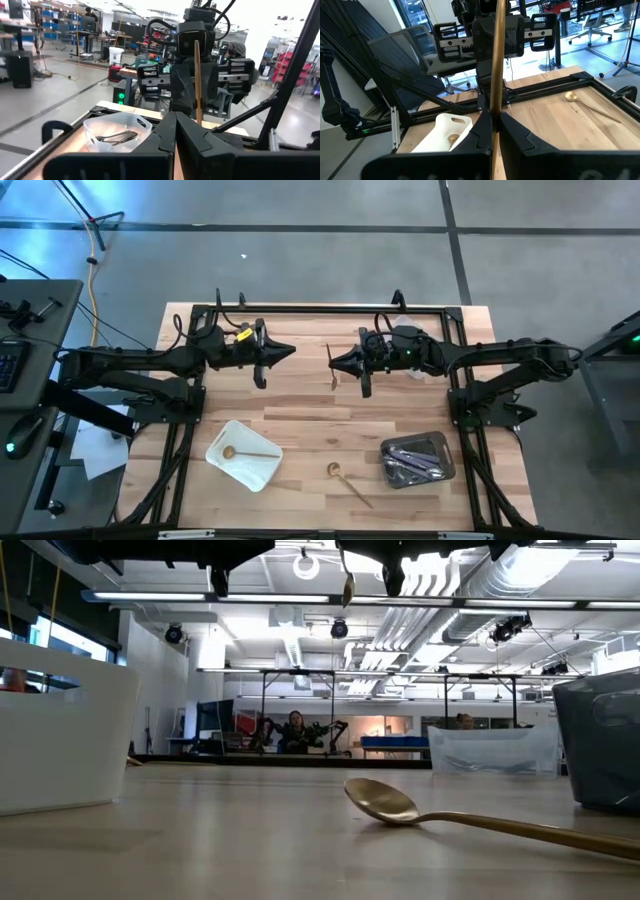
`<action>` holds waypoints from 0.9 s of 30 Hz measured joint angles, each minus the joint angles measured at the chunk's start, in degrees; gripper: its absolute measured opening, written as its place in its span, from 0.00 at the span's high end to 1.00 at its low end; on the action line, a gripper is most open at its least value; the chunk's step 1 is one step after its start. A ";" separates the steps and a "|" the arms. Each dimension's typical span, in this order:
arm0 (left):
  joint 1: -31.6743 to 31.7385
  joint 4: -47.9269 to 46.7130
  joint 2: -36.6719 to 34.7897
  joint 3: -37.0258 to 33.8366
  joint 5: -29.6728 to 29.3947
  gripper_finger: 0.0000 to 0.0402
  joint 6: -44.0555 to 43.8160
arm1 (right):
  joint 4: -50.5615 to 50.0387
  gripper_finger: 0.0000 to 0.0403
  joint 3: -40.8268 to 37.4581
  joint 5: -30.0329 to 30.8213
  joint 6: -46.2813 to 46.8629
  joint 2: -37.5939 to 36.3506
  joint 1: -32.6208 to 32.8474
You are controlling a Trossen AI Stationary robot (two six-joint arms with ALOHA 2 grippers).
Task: Sort silverware by color (type)
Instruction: Put the gold spoon into the white bin
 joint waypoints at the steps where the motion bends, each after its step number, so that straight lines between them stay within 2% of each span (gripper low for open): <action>1: 0.00 0.02 0.00 0.00 0.00 1.00 -0.85 | 0.00 1.00 0.00 0.01 0.00 0.00 0.00; 7: -0.62 -2.28 0.83 0.93 -2.65 0.96 -4.11 | 0.00 1.00 0.00 -0.01 0.00 0.00 0.00; 10: -1.91 -6.05 3.05 3.77 -2.69 0.88 -3.67 | 0.02 1.00 0.00 -0.01 0.00 0.00 0.00; 19: -3.48 -6.73 12.18 12.83 -2.70 0.60 -0.37 | 0.10 1.00 0.00 -0.01 -0.31 0.02 -0.11; 23: -3.48 -6.80 14.33 15.88 -0.77 0.53 -0.38 | 0.09 1.00 0.00 0.01 -1.03 0.02 -0.11; 27: -3.50 -6.71 16.37 17.78 2.01 0.50 -0.30 | 0.13 1.00 0.00 -0.01 -1.29 0.02 -0.11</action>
